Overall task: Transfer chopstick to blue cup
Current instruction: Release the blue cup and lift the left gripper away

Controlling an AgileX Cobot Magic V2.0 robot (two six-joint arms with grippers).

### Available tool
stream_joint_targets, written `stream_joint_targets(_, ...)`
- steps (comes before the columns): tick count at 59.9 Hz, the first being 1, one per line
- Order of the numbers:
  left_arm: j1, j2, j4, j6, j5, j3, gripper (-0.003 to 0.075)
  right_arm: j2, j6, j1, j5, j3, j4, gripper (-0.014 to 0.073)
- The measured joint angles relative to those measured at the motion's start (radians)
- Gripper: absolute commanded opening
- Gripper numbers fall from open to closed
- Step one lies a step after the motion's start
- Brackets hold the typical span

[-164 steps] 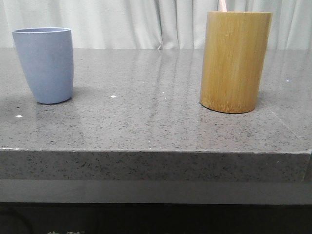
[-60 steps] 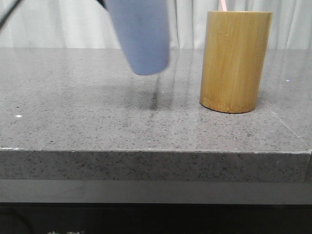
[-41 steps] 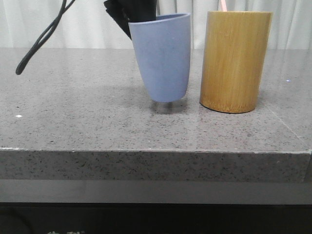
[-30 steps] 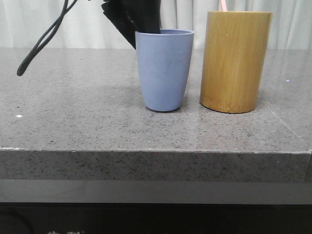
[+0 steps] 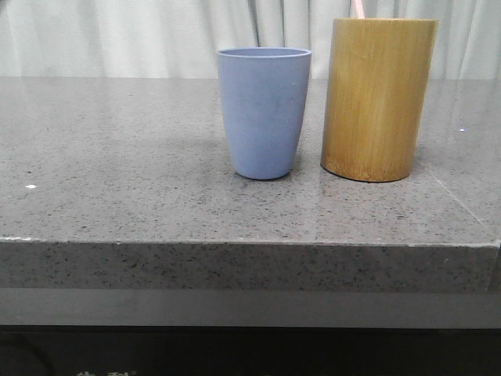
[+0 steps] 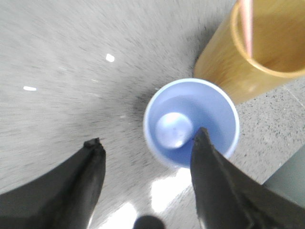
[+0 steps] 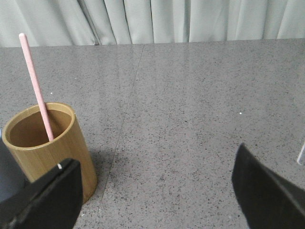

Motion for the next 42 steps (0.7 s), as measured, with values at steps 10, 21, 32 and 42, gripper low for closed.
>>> stream_joint_targets(10, 0.057, -0.129, 0.071, -0.019, 0.005, 0.114, 0.0169, 0.000, 0.000, 0.000, 0.000, 0.000, 0.000, 0.0644)
stream_joint_targets(21, 0.212, -0.253, 0.054, -0.029, 0.007, 0.270, -0.0018, 0.000, 0.000, 0.000, 0.000, 0.000, 0.000, 0.0644)
stream_joint_targets(32, 0.392, -0.422, 0.020, -0.036, -0.072, 0.458, -0.0019, 0.000, 0.000, 0.000, 0.000, 0.000, 0.000, 0.0644)
stream_joint_targets(42, 0.521, -0.626, 0.017, -0.070, -0.258, 0.697, -0.0019, 0.002, -0.002, 0.000, -0.017, 0.000, 0.000, 0.0644)
